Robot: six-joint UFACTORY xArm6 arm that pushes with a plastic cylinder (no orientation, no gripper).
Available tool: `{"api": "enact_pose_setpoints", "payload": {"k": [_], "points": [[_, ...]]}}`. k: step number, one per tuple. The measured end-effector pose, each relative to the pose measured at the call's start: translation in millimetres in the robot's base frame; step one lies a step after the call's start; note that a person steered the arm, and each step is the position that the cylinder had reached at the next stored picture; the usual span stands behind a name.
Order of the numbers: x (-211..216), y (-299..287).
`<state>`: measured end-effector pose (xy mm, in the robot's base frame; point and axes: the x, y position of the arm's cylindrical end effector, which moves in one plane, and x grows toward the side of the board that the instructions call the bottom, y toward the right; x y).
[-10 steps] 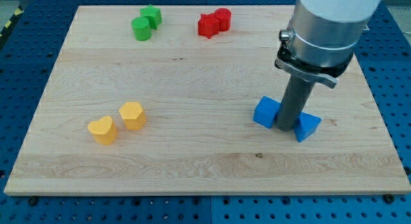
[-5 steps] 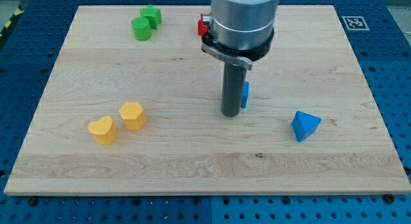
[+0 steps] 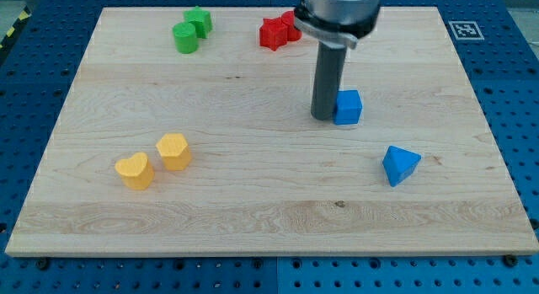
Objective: Move the blue cube diagonally bottom right to the red circle
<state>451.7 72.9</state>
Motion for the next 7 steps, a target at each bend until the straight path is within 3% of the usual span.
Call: {"api": "enact_pose_setpoints", "payload": {"k": [2,5,7], "points": [[7,14],[-31,60],[-73,60]]}}
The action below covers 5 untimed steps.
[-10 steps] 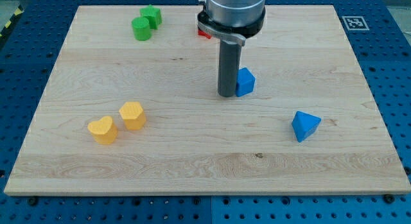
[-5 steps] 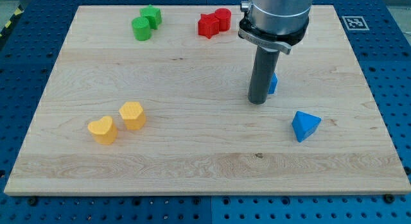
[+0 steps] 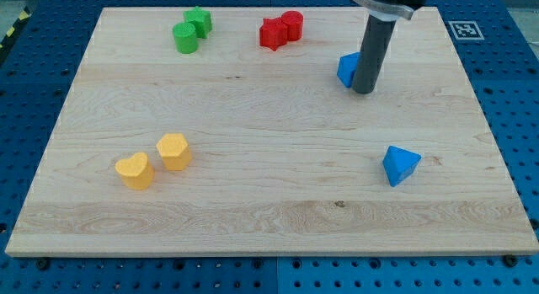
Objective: Move the blue cube diagonally bottom right to the red circle
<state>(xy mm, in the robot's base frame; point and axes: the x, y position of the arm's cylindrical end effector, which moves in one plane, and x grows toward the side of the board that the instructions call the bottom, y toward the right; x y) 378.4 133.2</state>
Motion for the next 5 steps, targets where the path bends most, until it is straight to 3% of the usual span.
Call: {"api": "enact_pose_setpoints", "payload": {"k": [2,3,5], "points": [[-39,0],[-39,-23],[-42,-117]]}}
